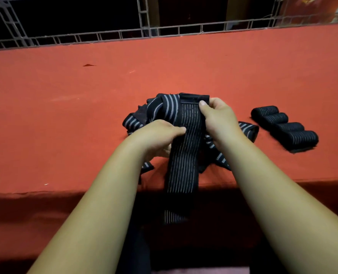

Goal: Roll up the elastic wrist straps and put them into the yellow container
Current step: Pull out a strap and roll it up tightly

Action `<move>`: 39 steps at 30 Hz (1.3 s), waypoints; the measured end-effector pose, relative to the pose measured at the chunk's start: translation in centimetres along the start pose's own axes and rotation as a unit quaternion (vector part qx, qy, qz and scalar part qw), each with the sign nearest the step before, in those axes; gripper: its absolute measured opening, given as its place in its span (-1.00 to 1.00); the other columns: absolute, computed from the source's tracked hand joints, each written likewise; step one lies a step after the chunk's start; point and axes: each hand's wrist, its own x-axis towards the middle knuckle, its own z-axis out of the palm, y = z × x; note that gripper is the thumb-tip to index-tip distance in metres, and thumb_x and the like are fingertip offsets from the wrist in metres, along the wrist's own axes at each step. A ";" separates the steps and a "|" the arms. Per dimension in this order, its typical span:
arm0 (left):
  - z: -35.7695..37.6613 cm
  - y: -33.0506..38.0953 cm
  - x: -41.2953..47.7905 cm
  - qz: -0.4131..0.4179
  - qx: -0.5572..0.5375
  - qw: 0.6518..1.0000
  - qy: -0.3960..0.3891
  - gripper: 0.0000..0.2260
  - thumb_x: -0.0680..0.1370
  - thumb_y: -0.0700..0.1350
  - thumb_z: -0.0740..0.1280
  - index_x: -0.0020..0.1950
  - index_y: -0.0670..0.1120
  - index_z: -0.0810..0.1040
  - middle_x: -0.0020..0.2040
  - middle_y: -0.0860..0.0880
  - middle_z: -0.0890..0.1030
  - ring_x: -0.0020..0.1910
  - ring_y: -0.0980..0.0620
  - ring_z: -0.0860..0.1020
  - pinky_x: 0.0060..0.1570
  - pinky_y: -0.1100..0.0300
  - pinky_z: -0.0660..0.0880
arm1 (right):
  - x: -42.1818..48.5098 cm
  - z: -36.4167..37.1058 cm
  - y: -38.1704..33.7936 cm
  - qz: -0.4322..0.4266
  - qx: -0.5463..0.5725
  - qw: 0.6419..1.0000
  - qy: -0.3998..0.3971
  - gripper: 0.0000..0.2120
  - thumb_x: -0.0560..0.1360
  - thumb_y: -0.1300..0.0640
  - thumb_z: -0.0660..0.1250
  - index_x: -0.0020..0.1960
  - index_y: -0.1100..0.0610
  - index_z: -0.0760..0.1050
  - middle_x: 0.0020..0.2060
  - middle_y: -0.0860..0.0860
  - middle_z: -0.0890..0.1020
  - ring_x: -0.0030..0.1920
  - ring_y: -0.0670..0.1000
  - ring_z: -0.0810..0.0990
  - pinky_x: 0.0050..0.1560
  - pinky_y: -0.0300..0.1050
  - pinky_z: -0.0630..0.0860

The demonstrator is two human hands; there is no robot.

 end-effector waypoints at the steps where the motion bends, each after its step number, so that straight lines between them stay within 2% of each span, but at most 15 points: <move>1: -0.2 0.1 0.8 0.013 -0.002 1.000 0.019 -0.81 0.74 -0.04 0.32 0.03 -0.10 0.65 -0.11 -0.08 0.72 -0.16 -0.04 0.70 0.07 -0.04 0.68 | 0.1 0.1 0.3 -0.008 0.003 1.000 -0.005 -0.85 0.69 -0.02 0.34 0.09 0.03 0.64 -0.06 0.01 0.78 -0.05 0.06 0.75 0.07 0.15 0.68; 3: -0.5 0.5 2.5 0.052 -0.012 0.997 0.062 -0.83 0.72 -0.01 0.36 0.04 -0.08 0.65 -0.13 -0.01 0.72 -0.17 0.01 0.69 0.00 -0.02 0.71 | 0.6 0.1 1.0 -0.017 0.008 1.000 -0.018 -0.87 0.72 0.05 0.33 0.13 0.03 0.65 -0.03 0.03 0.79 -0.04 0.04 0.78 0.03 0.06 0.70; 5: -0.6 0.7 4.0 0.103 0.011 0.988 0.112 -0.83 0.69 0.01 0.39 0.05 -0.07 0.67 -0.28 0.09 0.65 -0.35 0.11 0.58 -0.24 0.10 0.59 | 0.9 0.1 1.5 -0.024 0.015 0.999 -0.029 -0.86 0.73 0.07 0.33 0.18 0.05 0.66 -0.02 0.02 0.80 0.00 0.05 0.79 0.01 -0.01 0.70; 6: -0.6 0.8 4.5 0.123 0.020 0.983 0.136 -0.83 0.69 0.02 0.40 0.07 -0.07 0.68 -0.29 0.11 0.65 -0.37 0.13 0.55 -0.28 0.14 0.52 | 1.2 0.1 1.6 -0.029 0.020 0.999 -0.033 -0.86 0.72 0.07 0.33 0.18 0.04 0.66 -0.02 0.00 0.80 0.00 0.04 0.79 0.05 0.01 0.71; 9: -0.7 0.4 6.3 0.160 -0.002 0.971 0.177 -0.82 0.66 0.04 0.43 0.19 0.00 0.70 -0.05 0.03 0.75 -0.20 0.04 0.68 -0.22 0.06 0.57 | 2.0 0.2 2.2 -0.039 0.021 0.998 -0.043 -0.85 0.72 0.07 0.34 0.20 0.05 0.66 -0.03 -0.04 0.81 -0.02 -0.03 0.80 0.07 0.02 0.73; 12: -0.9 -0.4 7.4 0.184 -0.025 0.962 0.200 -0.81 0.64 0.03 0.44 0.20 0.01 0.71 0.06 -0.03 0.78 0.03 -0.09 0.75 -0.01 -0.07 0.63 | 2.7 0.5 2.7 -0.044 0.031 0.997 -0.060 -0.85 0.72 0.07 0.34 0.22 0.04 0.65 -0.06 -0.03 0.80 -0.03 -0.02 0.80 0.04 0.02 0.71; 14: -1.0 -0.8 7.9 0.196 -0.049 0.960 0.194 -0.88 0.66 -0.03 0.43 0.18 0.06 0.72 0.08 -0.07 0.77 0.03 -0.10 0.75 0.01 -0.09 0.62 | 3.2 0.8 2.8 -0.053 0.034 0.996 -0.069 -0.86 0.72 0.07 0.35 0.22 0.01 0.65 -0.06 -0.01 0.80 -0.03 0.00 0.80 0.05 0.04 0.71; 17: -1.3 -1.0 8.3 0.201 -0.068 0.959 0.185 -0.84 0.68 -0.09 0.41 0.15 0.16 0.71 -0.01 -0.07 0.72 -0.16 0.02 0.65 -0.19 0.10 0.53 | 3.7 1.1 2.8 -0.071 0.023 0.995 -0.063 -0.85 0.72 0.08 0.35 0.22 -0.08 0.65 -0.08 -0.07 0.79 -0.07 -0.09 0.78 -0.01 -0.11 0.69; 19: -1.5 -0.8 8.3 0.203 -0.065 0.959 0.185 -0.82 0.68 -0.11 0.40 0.14 0.17 0.71 -0.07 -0.02 0.66 -0.20 0.04 0.61 -0.23 0.13 0.50 | 3.7 1.1 2.7 -0.075 0.019 0.995 -0.065 -0.84 0.72 0.07 0.35 0.20 -0.14 0.65 -0.11 -0.06 0.78 -0.10 -0.07 0.77 -0.04 -0.09 0.68; 23: -1.8 -0.6 8.2 0.203 -0.055 0.960 0.187 -0.82 0.67 -0.12 0.41 0.10 0.17 0.71 -0.09 -0.03 0.67 -0.15 0.01 0.64 -0.14 0.03 0.55 | 3.6 1.2 2.7 -0.049 0.044 0.995 -0.071 -0.83 0.70 0.08 0.35 0.16 -0.14 0.67 0.01 0.08 0.76 -0.12 -0.04 0.73 -0.05 -0.01 0.67; 26: -1.8 -0.6 7.9 0.205 -0.022 0.959 0.194 -0.84 0.65 -0.10 0.41 0.09 0.18 0.70 -0.05 -0.12 0.71 -0.14 -0.01 0.64 -0.09 -0.03 0.56 | 3.5 1.3 2.7 -0.011 0.092 0.993 -0.077 -0.83 0.70 0.14 0.33 0.15 -0.05 0.68 0.01 0.06 0.78 -0.07 0.01 0.75 0.02 0.05 0.69; 28: -1.8 -0.6 7.7 0.201 -0.012 0.959 0.198 -0.85 0.65 -0.09 0.42 0.08 0.17 0.70 -0.12 -0.04 0.70 -0.20 0.01 0.62 -0.13 -0.01 0.54 | 3.5 1.3 2.7 0.014 0.125 0.988 -0.085 -0.83 0.70 0.17 0.32 0.13 0.01 0.69 0.00 0.07 0.79 -0.02 0.08 0.76 0.07 0.14 0.69; 30: -1.8 -0.4 7.4 0.196 -0.023 0.961 0.192 -0.86 0.63 -0.11 0.42 0.07 0.13 0.71 -0.18 0.04 0.68 -0.23 0.00 0.60 -0.15 0.01 0.52 | 3.4 1.3 2.6 0.032 0.150 0.984 -0.094 -0.85 0.70 0.11 0.33 0.10 0.08 0.69 -0.02 0.10 0.79 -0.01 0.14 0.77 0.07 0.16 0.66; 34: -1.7 -0.3 7.0 0.206 -0.040 0.961 0.178 -0.82 0.61 -0.19 0.40 0.03 0.08 0.74 -0.19 0.01 0.66 -0.23 -0.05 0.58 -0.16 -0.01 0.49 | 3.1 1.1 2.7 0.004 0.137 0.986 -0.098 -0.76 0.70 -0.07 0.39 0.10 0.08 0.71 0.03 0.16 0.79 0.06 0.19 0.78 0.17 0.23 0.67; 39: -1.6 -0.1 6.7 0.197 -0.067 0.964 0.168 -0.77 0.56 -0.20 0.35 0.02 0.06 0.76 -0.13 -0.11 0.69 -0.14 -0.10 0.59 -0.08 -0.08 0.53 | 3.1 1.0 2.6 -0.007 0.148 0.984 -0.104 -0.85 0.67 0.13 0.39 0.07 0.04 0.75 0.06 0.25 0.76 -0.05 0.14 0.71 0.12 0.29 0.65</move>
